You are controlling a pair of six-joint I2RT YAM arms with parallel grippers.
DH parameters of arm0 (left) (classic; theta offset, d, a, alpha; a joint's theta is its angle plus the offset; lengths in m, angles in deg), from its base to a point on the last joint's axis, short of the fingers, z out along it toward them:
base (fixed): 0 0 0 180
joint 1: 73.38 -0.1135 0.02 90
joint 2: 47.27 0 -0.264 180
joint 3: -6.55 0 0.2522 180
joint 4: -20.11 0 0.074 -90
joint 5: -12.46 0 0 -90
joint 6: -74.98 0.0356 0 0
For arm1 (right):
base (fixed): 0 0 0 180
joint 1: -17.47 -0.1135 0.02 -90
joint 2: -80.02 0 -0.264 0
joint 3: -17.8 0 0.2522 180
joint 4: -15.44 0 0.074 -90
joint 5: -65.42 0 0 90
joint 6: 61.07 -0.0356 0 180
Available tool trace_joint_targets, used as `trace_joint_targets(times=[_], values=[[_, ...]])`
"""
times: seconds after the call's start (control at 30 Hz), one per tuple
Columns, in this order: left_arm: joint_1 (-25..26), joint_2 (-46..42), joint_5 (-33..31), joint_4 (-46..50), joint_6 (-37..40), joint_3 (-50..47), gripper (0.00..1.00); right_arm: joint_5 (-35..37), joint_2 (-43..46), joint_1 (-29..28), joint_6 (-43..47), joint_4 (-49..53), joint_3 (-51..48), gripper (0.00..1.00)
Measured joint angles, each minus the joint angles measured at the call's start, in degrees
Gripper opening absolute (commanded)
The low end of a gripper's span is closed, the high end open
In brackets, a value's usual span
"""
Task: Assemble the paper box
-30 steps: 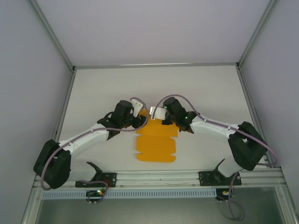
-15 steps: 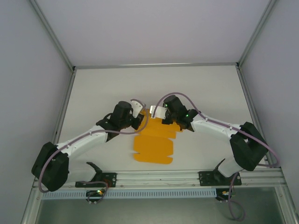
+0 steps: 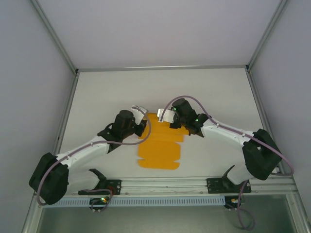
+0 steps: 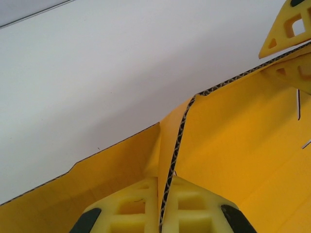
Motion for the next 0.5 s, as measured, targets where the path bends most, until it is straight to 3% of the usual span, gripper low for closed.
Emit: trace_joint_targets(times=[0.07,0.5], values=[[0.0,0.48,-0.02,-0.63,0.0,0.02,0.0,0.0,0.26,0.0,0.26,0.02,-0.22,0.0],[-1.11,3.13,0.72,-4.02,-0.46,0.09,0.0,4.28,1.2,-0.33,5.18,-3.32,-2.82,0.04]])
